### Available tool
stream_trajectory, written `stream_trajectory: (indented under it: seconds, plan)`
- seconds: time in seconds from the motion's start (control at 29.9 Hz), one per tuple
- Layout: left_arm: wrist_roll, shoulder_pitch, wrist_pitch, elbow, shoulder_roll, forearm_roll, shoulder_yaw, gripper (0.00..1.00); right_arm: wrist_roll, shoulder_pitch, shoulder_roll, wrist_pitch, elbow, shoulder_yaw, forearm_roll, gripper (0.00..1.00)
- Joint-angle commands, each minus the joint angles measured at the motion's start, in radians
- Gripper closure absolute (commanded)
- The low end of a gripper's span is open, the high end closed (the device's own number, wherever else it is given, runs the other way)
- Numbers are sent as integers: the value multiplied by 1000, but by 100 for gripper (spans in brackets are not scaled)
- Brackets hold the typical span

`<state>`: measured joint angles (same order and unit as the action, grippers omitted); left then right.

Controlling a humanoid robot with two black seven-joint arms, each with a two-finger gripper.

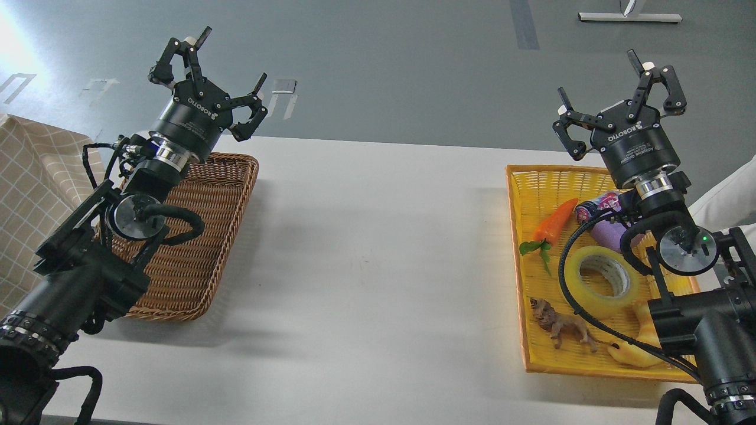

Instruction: Place and transfer tape with both arms

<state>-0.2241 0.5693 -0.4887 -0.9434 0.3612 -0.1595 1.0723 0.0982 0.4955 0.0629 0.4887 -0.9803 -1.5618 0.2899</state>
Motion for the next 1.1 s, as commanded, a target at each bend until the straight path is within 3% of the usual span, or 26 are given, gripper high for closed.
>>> stream_trajectory:
  seconds: [0.0, 0.84, 1.07]
  plan:
    - [-1, 0, 0, 0, -1, 0, 0, 2, 0, 0, 0, 0, 0, 0, 0, 0]
    - [-6, -2, 0, 0, -2, 0, 0, 2, -2, -2, 14, 0, 3, 3, 18, 0]
    - [-6, 0, 0, 0, -2, 0, 0, 2, -2, 3, 84, 0, 2, 31, 21, 0]
